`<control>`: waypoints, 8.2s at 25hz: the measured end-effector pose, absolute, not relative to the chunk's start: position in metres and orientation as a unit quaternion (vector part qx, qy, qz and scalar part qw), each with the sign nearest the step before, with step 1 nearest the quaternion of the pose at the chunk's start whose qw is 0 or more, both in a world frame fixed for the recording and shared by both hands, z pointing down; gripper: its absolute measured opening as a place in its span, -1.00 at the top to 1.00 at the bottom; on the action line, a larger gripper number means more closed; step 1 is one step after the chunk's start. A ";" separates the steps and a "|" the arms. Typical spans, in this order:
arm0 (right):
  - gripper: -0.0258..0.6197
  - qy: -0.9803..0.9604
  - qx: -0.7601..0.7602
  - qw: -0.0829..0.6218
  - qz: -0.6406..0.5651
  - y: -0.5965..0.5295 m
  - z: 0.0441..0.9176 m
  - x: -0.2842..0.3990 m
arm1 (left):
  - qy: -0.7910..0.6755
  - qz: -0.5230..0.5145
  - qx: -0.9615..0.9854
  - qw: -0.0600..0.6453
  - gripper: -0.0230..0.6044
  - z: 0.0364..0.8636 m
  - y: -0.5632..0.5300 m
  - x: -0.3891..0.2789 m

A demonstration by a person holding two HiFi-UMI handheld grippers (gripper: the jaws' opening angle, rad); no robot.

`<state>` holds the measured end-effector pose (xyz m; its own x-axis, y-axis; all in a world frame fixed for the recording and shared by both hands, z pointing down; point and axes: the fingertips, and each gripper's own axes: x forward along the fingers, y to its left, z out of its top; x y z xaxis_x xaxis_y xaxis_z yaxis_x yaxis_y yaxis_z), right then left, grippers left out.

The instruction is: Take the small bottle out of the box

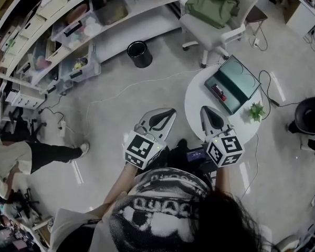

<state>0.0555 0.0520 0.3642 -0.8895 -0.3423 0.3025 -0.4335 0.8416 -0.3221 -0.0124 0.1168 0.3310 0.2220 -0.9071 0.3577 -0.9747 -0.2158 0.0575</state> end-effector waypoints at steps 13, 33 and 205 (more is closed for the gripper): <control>0.92 -0.914 0.321 0.111 0.223 0.025 0.394 0.102 | -0.499 0.146 0.844 0.133 0.88 0.357 0.064 0.021; 0.55 -0.827 0.446 0.257 0.226 -0.085 0.476 0.127 | -0.306 0.183 0.925 0.128 0.88 0.399 -0.079 -0.009; 0.27 -0.597 0.516 -0.272 0.551 0.249 0.473 0.089 | -0.145 0.219 0.959 0.106 0.88 0.427 0.227 -0.023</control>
<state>0.0894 0.2494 0.4729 -0.3202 -0.9154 0.2439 -0.3166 -0.1392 -0.9383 -0.0228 0.2274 0.4268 0.8624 -0.2318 0.4500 -0.3245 -0.9355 0.1400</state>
